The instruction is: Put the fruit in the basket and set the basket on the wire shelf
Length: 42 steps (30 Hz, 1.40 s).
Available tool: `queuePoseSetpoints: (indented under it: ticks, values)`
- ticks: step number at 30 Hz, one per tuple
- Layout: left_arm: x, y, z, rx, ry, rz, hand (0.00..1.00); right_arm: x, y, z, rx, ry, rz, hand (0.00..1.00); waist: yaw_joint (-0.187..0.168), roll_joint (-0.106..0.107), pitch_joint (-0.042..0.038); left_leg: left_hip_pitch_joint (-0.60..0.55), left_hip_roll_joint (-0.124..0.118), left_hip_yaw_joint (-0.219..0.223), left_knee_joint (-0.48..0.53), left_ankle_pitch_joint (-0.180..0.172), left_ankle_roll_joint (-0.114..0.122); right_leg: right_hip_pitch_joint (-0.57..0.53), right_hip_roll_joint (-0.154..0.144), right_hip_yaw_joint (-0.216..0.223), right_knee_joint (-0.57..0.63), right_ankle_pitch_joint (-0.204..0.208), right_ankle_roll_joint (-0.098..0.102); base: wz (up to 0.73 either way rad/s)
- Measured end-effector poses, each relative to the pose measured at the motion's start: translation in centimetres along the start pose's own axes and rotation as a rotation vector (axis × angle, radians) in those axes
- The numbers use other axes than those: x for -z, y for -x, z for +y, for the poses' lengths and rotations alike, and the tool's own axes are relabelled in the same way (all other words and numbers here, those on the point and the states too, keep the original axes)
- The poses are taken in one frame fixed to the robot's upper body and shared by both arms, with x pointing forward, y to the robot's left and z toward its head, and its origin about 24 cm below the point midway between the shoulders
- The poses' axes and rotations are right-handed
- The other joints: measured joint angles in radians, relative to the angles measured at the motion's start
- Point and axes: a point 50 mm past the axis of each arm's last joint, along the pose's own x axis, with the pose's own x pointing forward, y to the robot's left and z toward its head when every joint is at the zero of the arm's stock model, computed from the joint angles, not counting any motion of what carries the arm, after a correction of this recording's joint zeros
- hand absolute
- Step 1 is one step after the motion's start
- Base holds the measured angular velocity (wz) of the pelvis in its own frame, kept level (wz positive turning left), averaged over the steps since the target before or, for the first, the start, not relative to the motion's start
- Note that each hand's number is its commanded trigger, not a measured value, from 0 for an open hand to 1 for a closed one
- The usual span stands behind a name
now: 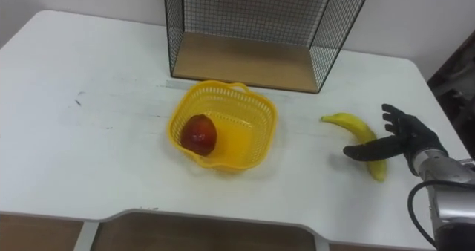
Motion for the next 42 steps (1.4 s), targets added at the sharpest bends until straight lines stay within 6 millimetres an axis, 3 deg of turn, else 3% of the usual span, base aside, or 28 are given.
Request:
queuePoseSetpoints:
  ticks: [9, 26, 42]
  values:
    - [0.4, 0.0, 0.3, -0.006, 0.005, 0.012, 0.0, 0.2, 0.0, 0.0, -0.006, 0.047, 0.019, 0.0, 0.001, 0.001, 0.0007, 0.005, 0.0, 0.001, 0.0, 0.0, 0.0, 0.005, 0.0, 0.001, -0.001, 0.0, 0.0, 0.0]
    - [0.1, -0.1, 0.3, -0.003, -0.006, 0.018, 0.0, 4.4, 0.2, 0.2, 0.013, 0.21, 0.224, 0.0, 0.052, -0.012, -0.0048, 0.015, -0.003, -0.029, 0.01, 0.0, 0.0, 0.035, 0.0, -0.024, -0.018, 0.0, 0.0, 0.05]
    - [-0.1, -0.1, 0.1, 0.004, -0.038, 0.018, 0.0, 4.7, 0.2, 0.1, 0.035, 0.211, 0.237, 0.0, 0.055, -0.008, -0.0015, 0.015, -0.004, -0.044, 0.013, 0.0, -0.001, 0.045, 0.001, -0.035, -0.019, 0.0, 0.0, 0.02]
